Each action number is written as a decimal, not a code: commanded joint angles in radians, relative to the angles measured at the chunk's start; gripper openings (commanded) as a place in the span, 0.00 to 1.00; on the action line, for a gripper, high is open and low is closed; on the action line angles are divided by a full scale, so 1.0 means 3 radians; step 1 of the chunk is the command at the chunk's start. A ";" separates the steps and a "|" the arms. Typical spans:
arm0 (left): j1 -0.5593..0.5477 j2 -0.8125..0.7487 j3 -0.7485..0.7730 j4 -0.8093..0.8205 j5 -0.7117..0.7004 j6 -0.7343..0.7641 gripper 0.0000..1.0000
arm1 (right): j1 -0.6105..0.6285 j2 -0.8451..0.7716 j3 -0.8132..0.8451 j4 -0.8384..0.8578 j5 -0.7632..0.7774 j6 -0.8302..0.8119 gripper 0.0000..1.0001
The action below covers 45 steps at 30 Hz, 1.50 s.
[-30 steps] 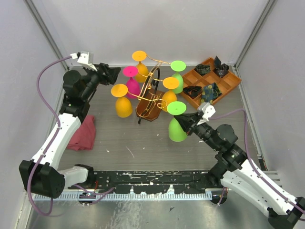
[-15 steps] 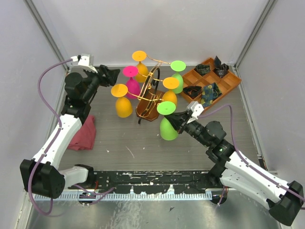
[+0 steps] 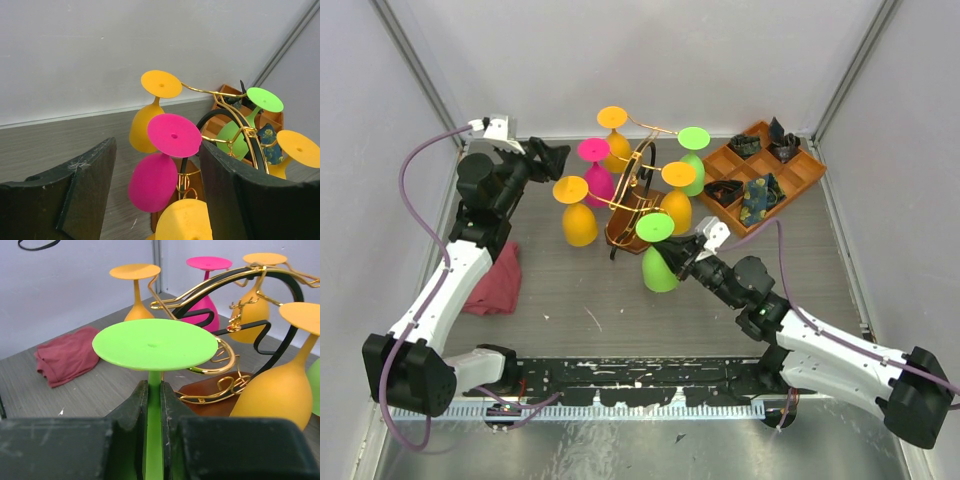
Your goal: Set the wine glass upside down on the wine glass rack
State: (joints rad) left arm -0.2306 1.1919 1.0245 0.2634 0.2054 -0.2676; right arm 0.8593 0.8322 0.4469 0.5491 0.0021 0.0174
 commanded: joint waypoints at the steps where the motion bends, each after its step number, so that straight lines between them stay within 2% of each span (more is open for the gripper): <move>1: 0.0014 -0.0079 -0.0076 0.0134 -0.0120 0.0048 0.74 | 0.0037 0.0043 0.0003 0.0641 0.0347 -0.0051 0.01; 13: 0.0013 -0.0066 -0.0057 0.0160 -0.0242 0.0094 0.74 | 0.0080 0.0514 0.0100 0.0956 0.0570 -0.0023 0.01; 24: 0.0013 0.0003 -0.0066 0.0247 -0.0224 0.0033 0.74 | 0.0101 0.0624 -0.0040 0.1313 0.1052 -0.0060 0.01; 32: 0.0016 0.0013 -0.0086 0.0263 -0.0255 0.0053 0.75 | 0.0102 0.0831 0.0001 0.1362 0.1229 -0.0080 0.01; 41: 0.0014 0.0057 -0.0115 0.0335 -0.0246 0.0034 0.75 | 0.0106 0.0886 -0.0083 0.1587 0.1579 -0.0150 0.01; 45: 0.0013 0.0063 -0.0131 0.0350 -0.0249 0.0023 0.75 | 0.0107 0.0868 -0.0070 0.1513 0.1618 -0.0178 0.01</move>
State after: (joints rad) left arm -0.2306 1.2053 1.0012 0.3218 0.1398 -0.2584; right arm 0.8936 1.1004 0.4175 0.9215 0.4366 -0.0132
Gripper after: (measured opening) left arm 0.749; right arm 0.146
